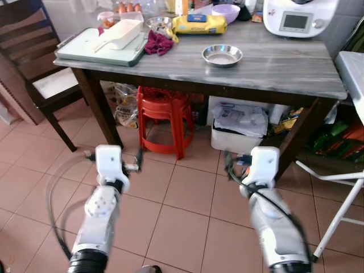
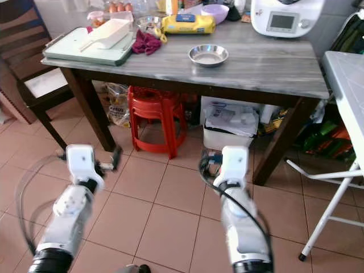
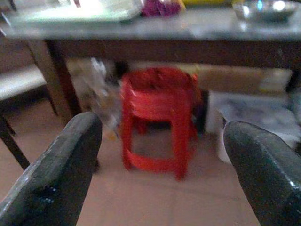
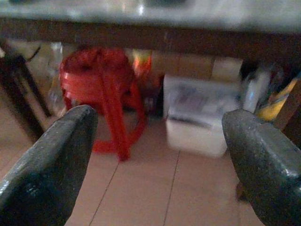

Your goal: Setting the table

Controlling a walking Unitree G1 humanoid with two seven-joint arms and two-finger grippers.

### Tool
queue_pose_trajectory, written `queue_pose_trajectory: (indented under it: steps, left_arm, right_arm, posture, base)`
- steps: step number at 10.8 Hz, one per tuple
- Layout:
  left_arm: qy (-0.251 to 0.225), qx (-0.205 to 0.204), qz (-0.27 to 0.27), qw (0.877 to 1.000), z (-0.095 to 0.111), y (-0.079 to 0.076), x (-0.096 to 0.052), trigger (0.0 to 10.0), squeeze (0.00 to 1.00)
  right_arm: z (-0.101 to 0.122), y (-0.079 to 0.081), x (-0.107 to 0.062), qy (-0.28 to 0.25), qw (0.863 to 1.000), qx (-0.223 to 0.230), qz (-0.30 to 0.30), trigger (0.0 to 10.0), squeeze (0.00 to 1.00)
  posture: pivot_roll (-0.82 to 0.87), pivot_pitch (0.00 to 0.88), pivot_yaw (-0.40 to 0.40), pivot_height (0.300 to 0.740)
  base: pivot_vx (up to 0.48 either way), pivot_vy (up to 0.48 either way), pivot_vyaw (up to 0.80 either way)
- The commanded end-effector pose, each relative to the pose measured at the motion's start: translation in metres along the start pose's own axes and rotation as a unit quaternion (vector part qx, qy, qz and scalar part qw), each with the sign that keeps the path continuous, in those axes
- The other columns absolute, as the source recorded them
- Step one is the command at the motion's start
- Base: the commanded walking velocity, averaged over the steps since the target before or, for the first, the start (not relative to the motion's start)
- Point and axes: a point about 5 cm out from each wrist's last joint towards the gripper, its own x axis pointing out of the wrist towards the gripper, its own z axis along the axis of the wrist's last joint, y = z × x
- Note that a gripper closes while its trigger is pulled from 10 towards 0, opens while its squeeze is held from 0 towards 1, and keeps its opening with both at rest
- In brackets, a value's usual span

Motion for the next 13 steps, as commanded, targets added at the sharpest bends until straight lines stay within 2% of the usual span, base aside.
queue_pose_trajectory:
  steps: [1,4,5,7,10,12,13]
  left_arm:
    - [-0.006,0.017,0.009,1.000,0.001,0.005,-0.004,10.0,0.00]
    - [-0.006,0.039,0.002,0.999,-0.002,0.017,-0.031,10.0,0.00]
    - [-0.002,0.060,0.002,0.998,-0.005,0.022,-0.041,10.0,0.00]
    - [0.014,0.043,0.007,0.999,-0.009,0.022,-0.050,10.0,0.00]
    - [0.008,0.041,-0.011,0.999,-0.005,0.006,-0.050,10.0,0.00]
    - [0.010,0.044,-0.007,0.999,-0.004,0.009,-0.049,10.0,0.00]
    - [0.010,0.046,-0.010,0.999,-0.003,0.007,-0.049,10.0,0.00]
  right_arm:
    - [0.003,-0.003,-0.004,-0.003,1.000,-0.006,-0.008,10.0,0.00]
    - [0.006,-0.021,-0.028,-0.013,0.999,-0.035,-0.027,10.0,0.00]
    - [0.005,-0.022,-0.036,-0.013,0.999,-0.037,-0.030,10.0,0.00]
    - [0.007,-0.018,-0.044,-0.019,0.999,-0.038,-0.027,10.0,0.00]
    - [0.009,-0.014,-0.043,-0.018,0.999,-0.032,-0.021,10.0,0.00]
    - [0.008,-0.015,-0.043,-0.014,0.999,-0.026,-0.023,10.0,0.00]
    - [0.010,-0.015,-0.042,-0.018,0.999,-0.033,-0.023,10.0,0.00]
  posture:
    - [-0.01,0.067,0.028,0.740]
    - [-0.03,0.081,0.034,0.740]
    - [-0.03,0.085,0.040,0.740]
    - [-0.03,0.090,0.044,0.740]
    - [-0.03,0.091,0.045,0.740]
    - [-0.03,0.094,0.043,0.740]
    - [-0.03,0.097,0.043,0.740]
  base:
    - [0.000,0.000,0.00]
    - [0.000,0.000,0.00]
    - [0.000,0.000,0.00]
    - [0.000,0.000,0.00]
    - [0.000,0.000,-0.15]
    - [0.000,0.000,-0.77]
    - [0.000,0.000,0.00]
